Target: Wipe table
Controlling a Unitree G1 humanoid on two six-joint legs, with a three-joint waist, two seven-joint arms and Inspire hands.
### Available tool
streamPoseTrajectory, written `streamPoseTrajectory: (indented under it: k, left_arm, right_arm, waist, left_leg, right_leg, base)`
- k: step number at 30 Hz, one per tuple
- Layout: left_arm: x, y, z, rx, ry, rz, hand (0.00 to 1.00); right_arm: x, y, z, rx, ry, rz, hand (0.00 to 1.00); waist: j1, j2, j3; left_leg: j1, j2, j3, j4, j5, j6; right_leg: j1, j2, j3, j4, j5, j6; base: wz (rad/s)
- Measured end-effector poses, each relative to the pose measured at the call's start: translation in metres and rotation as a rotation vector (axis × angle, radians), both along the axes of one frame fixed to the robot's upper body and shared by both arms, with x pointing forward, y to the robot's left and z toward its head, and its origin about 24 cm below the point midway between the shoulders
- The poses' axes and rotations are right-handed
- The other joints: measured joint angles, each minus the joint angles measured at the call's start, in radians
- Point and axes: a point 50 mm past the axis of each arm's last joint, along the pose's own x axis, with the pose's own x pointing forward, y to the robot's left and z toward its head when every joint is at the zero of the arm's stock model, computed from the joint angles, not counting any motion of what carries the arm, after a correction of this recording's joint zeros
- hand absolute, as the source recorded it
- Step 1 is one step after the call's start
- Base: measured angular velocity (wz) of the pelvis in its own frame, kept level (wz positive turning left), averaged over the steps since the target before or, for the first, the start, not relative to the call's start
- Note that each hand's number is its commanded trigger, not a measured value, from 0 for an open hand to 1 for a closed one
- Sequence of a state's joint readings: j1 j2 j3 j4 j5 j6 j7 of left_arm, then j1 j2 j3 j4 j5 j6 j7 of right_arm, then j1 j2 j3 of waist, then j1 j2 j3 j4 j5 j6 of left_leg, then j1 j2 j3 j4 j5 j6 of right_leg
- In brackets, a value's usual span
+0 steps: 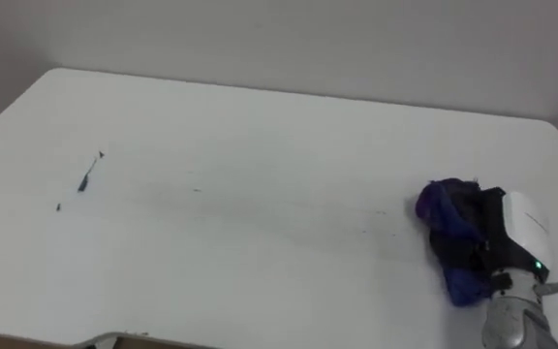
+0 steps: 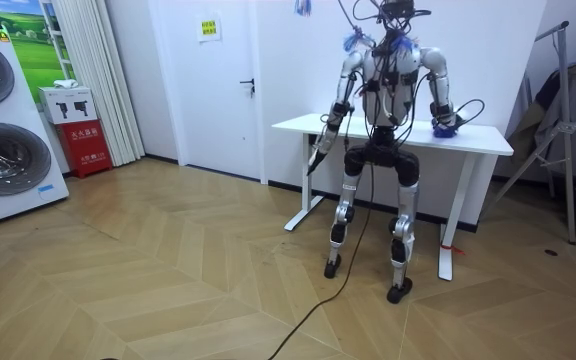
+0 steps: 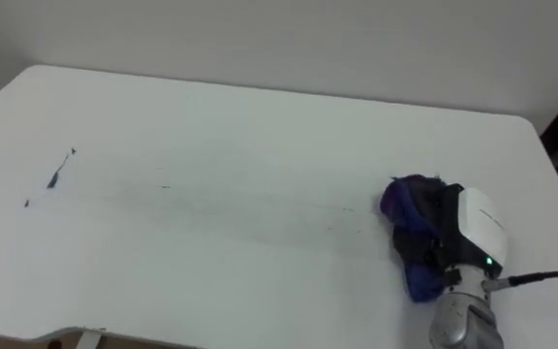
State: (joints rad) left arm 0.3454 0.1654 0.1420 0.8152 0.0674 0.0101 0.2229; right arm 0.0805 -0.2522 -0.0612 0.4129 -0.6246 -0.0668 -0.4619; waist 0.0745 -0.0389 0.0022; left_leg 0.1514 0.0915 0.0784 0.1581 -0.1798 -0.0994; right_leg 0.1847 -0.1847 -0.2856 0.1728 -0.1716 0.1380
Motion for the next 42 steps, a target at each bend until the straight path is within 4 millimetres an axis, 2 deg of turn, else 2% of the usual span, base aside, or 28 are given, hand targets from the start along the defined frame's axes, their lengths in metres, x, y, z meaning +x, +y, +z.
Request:
streamPoseTrajectory:
  k: [5,8,15,21,31,38,42]
  left_arm:
    - [0.000,-0.002,-0.001,-0.041,-0.019,0.020,0.00]
    - [0.003,-0.003,-0.003,-0.065,-0.019,0.012,0.00]
    - [0.003,-0.001,-0.003,-0.091,-0.026,0.019,0.00]
    - [-0.002,0.006,-0.001,-0.073,-0.033,0.063,0.00]
    - [-0.004,0.007,-0.001,-0.075,-0.034,0.078,0.00]
    - [-0.009,0.007,-0.001,-0.091,-0.023,0.077,0.00]
    - [-0.013,0.008,-0.001,-0.088,-0.018,0.091,0.00]
  right_arm:
    - [0.005,-0.008,0.019,0.018,-0.096,-0.032,0.00]
    - [0.010,-0.010,0.037,0.008,-0.164,-0.014,0.00]
    - [0.012,-0.022,0.065,-0.008,-0.287,-0.046,0.00]
    - [0.009,-0.036,0.083,-0.037,-0.364,-0.087,0.00]
    - [0.007,-0.042,0.085,0.006,-0.380,-0.121,0.00]
    - [-0.006,-0.051,0.071,0.036,-0.330,-0.172,0.00]
    - [-0.017,-0.066,0.053,0.125,-0.292,-0.279,0.00]
  waist:
    - [-0.016,-0.011,0.0039]
    - [-0.013,-0.012,0.0029]
    - [-0.019,-0.004,0.0014]
    - [-0.040,-0.010,-0.0006]
    - [-0.046,-0.016,0.0002]
    - [-0.050,-0.017,-0.0002]
    - [-0.050,-0.020,0.0000]
  left_leg:
    - [0.006,0.001,0.031,-0.009,0.000,0.000]
    - [0.012,0.002,0.058,-0.018,0.000,0.000]
    - [0.014,0.004,0.082,-0.031,0.000,0.000]
    - [0.015,0.004,0.085,-0.029,0.000,0.000]
    - [0.018,0.006,0.108,-0.030,0.000,0.000]
    - [0.018,0.010,0.110,-0.032,-0.001,0.000]
    - [0.016,0.015,0.111,-0.032,-0.001,0.000]
  right_leg:
    - [-0.030,0.000,0.042,0.013,0.000,0.000]
    - [-0.042,0.001,0.067,0.014,0.000,0.000]
    - [-0.066,0.004,0.093,0.030,0.001,0.000]
    - [-0.071,0.003,0.091,0.032,0.001,0.000]
    - [-0.082,0.004,0.105,0.035,0.002,-0.001]
    - [-0.085,0.008,0.108,0.034,0.003,-0.002]
    - [-0.088,0.013,0.108,0.033,0.004,-0.004]
  base:
    - [-0.24]
    - [-0.22]
    - [-0.11]
    - [-0.01]
    - [-0.05]
    - [0.00]
    - [0.00]
